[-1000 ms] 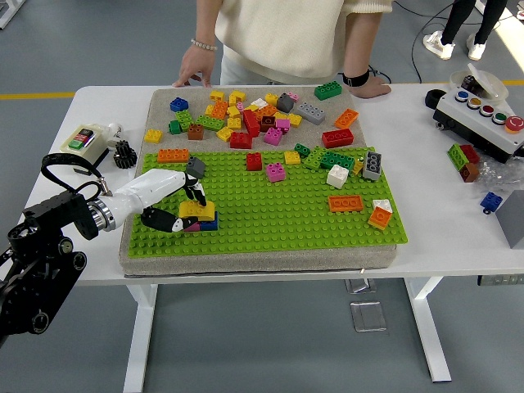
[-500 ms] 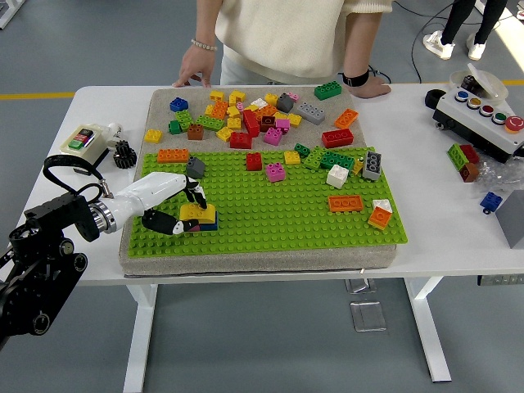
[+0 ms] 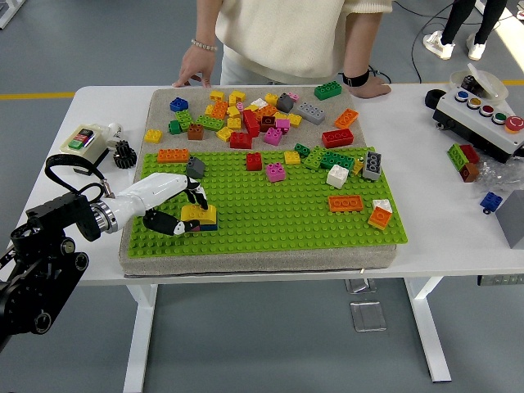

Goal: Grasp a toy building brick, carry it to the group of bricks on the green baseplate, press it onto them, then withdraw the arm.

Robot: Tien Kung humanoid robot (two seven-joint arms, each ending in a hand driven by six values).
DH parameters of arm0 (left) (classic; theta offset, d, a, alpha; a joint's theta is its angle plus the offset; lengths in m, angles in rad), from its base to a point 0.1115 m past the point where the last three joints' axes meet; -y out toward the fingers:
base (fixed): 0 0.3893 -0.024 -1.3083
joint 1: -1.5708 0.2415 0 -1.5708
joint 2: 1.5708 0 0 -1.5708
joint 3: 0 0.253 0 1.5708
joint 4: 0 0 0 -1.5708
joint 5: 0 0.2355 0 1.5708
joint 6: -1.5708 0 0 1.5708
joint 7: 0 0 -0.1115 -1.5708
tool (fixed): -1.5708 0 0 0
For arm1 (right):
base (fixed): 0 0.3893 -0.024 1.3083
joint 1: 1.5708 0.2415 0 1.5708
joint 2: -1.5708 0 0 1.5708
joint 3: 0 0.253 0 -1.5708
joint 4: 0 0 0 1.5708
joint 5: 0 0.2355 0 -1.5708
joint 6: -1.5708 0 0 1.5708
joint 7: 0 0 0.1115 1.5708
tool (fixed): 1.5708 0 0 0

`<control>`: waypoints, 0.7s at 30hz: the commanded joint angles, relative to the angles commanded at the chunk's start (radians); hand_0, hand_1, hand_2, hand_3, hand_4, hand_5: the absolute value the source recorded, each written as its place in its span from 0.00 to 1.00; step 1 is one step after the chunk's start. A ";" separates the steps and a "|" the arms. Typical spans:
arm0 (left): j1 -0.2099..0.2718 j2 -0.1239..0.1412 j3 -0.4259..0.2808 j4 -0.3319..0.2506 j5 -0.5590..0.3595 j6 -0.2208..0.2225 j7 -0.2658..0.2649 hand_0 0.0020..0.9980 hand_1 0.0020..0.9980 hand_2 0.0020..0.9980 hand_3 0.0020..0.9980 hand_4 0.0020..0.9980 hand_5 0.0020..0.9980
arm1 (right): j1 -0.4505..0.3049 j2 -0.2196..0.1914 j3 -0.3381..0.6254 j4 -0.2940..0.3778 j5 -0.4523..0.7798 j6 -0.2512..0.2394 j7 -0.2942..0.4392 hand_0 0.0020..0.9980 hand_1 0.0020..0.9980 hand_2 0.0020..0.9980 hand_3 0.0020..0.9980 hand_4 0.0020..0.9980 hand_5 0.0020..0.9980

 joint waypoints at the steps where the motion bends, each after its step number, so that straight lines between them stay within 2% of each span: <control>1: 0.000 0.000 0.000 0.000 0.000 0.000 0.000 0.73 0.61 0.57 0.54 0.59 0.00 | 0.000 0.000 0.000 0.000 0.000 0.000 0.000 0.73 0.66 0.71 0.59 0.92 0.50; 14: -0.003 -0.005 -0.001 0.011 0.000 0.001 0.000 0.75 0.62 0.57 0.54 0.62 0.00 | 0.000 0.002 -0.005 0.000 0.001 -0.003 0.000 0.73 0.66 0.71 0.59 0.92 0.50; 15: -0.003 -0.005 -0.003 0.012 -0.002 0.001 0.000 0.75 0.63 0.58 0.55 0.68 0.00 | 0.000 0.002 -0.005 0.000 0.001 -0.003 0.000 0.73 0.66 0.71 0.59 0.92 0.50; 21: -0.006 -0.006 -0.005 0.010 -0.006 0.002 0.000 0.75 0.64 0.58 0.56 0.70 0.00 | 0.000 0.003 -0.007 0.000 0.002 -0.002 0.000 0.73 0.66 0.71 0.59 0.92 0.50</control>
